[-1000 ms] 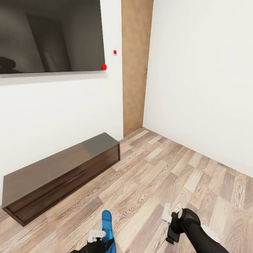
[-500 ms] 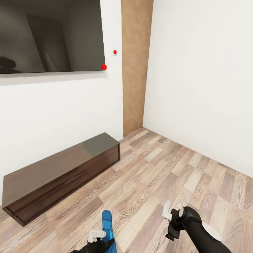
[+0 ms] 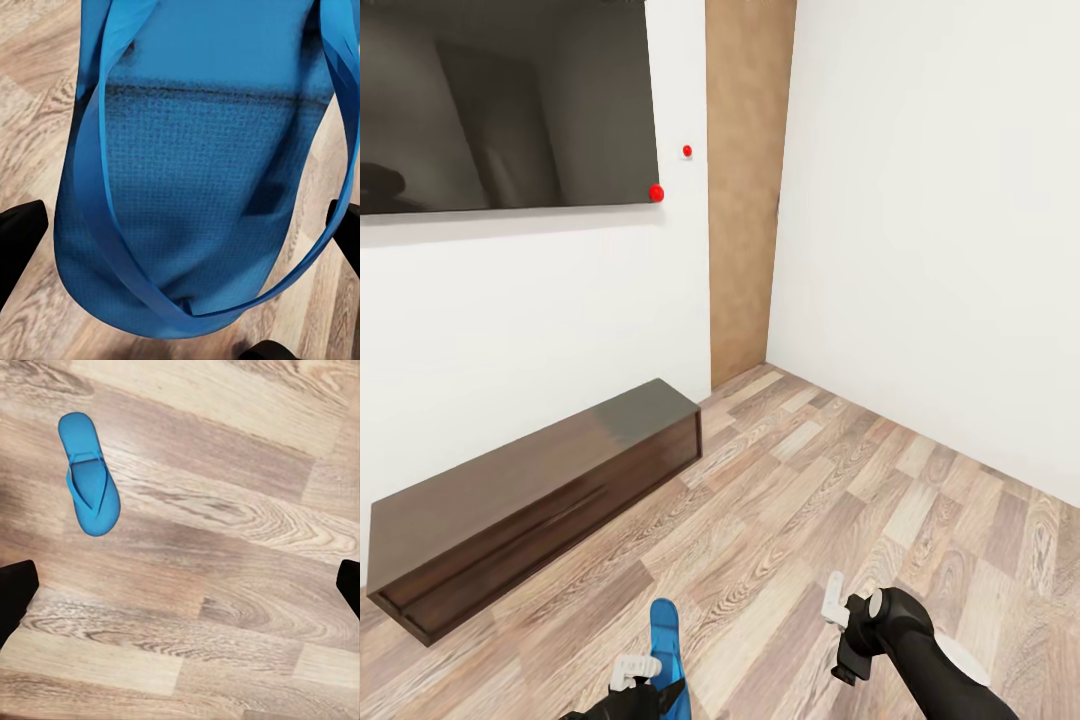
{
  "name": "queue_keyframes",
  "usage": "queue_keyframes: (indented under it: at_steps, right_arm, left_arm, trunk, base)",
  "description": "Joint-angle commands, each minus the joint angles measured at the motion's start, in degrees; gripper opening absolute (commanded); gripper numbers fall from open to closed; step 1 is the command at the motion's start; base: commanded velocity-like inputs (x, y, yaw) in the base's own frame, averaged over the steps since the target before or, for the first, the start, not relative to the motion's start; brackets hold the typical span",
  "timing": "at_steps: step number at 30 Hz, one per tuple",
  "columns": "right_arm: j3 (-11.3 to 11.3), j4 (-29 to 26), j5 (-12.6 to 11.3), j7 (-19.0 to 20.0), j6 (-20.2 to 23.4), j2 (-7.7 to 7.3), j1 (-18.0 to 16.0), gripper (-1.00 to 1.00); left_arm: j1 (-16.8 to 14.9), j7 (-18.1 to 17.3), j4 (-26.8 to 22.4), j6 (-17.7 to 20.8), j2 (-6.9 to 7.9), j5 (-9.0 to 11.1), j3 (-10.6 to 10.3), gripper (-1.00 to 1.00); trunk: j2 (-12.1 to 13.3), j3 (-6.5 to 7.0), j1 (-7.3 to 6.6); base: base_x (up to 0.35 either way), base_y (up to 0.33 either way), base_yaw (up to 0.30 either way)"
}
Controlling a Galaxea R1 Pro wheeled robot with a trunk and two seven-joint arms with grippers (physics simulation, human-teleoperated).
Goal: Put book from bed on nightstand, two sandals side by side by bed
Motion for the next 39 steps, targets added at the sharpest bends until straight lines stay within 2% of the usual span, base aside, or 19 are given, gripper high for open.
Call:
queue_keyframes:
  at_steps: [1,10,17,39]
  right_arm:
    - [0.2,-0.1,0.3,0.3,0.3,-0.04,0.0,1.0]
    - [0.2,-0.1,0.3,0.3,0.3,-0.04,0.0,1.0]
    - [0.2,-0.1,0.3,0.3,0.3,0.02,0.0,1.0]
    - [0.2,-0.1,0.3,0.3,0.4,0.04,0.0,1.0]
  left_arm:
    - [0.0,0.0,0.0,-0.3,0.03,0.4,-0.5,-1.0]
    - [0.0,-0.1,0.0,-0.3,0.03,0.4,-0.5,-1.0]
    - [0.0,0.0,0.1,-0.2,0.03,0.4,-0.4,-1.0]
    - [0.0,0.0,0.1,-0.2,0.03,0.4,-0.4,-1.0]
  trunk:
    - [0.4,0.13,-0.23]
    - [4.0,1.75,-2.21]
    - [4.0,1.75,-2.21]
    - [-4.8,-2.2,2.62]
  base:
    - [0.0,0.0,0.0]
    - [0.0,0.0,0.0]
    - [0.0,0.0,0.0]
    - [0.0,0.0,0.0]
